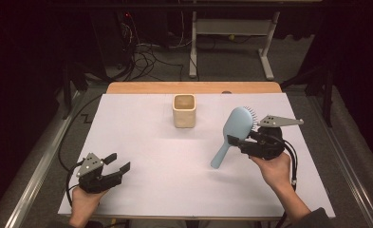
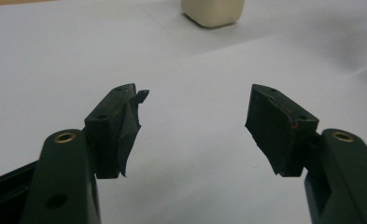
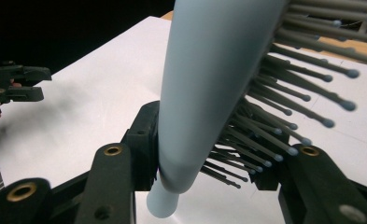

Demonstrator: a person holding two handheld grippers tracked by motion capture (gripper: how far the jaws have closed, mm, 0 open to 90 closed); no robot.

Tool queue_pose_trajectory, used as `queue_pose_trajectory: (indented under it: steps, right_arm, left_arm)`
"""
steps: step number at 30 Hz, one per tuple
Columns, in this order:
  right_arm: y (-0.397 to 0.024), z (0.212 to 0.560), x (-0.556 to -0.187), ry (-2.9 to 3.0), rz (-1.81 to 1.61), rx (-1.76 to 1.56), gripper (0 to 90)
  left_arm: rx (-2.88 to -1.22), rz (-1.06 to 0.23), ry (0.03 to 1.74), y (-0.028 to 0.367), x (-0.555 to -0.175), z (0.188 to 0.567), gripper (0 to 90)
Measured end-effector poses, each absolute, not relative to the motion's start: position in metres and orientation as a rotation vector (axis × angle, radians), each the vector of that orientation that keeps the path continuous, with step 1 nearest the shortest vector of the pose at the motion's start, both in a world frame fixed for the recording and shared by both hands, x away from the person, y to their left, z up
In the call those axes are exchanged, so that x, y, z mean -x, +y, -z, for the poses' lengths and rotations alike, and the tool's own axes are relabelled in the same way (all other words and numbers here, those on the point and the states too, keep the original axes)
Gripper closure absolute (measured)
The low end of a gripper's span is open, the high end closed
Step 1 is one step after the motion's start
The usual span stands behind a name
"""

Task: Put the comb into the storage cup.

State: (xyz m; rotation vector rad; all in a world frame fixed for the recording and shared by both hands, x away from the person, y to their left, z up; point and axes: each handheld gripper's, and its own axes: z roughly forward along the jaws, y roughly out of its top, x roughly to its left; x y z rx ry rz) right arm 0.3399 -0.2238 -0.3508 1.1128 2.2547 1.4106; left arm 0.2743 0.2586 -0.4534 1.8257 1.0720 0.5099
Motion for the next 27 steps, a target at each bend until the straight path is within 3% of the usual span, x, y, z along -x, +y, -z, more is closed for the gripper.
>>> queue_pose_trajectory:
  steps: [27]
  right_arm:
    - [-0.226,0.328,-0.358,2.215,-1.364,-1.124,54.3]
  left_arm:
    - [-1.799,-0.559,1.121,0.267,-0.267,0.460,35.2]
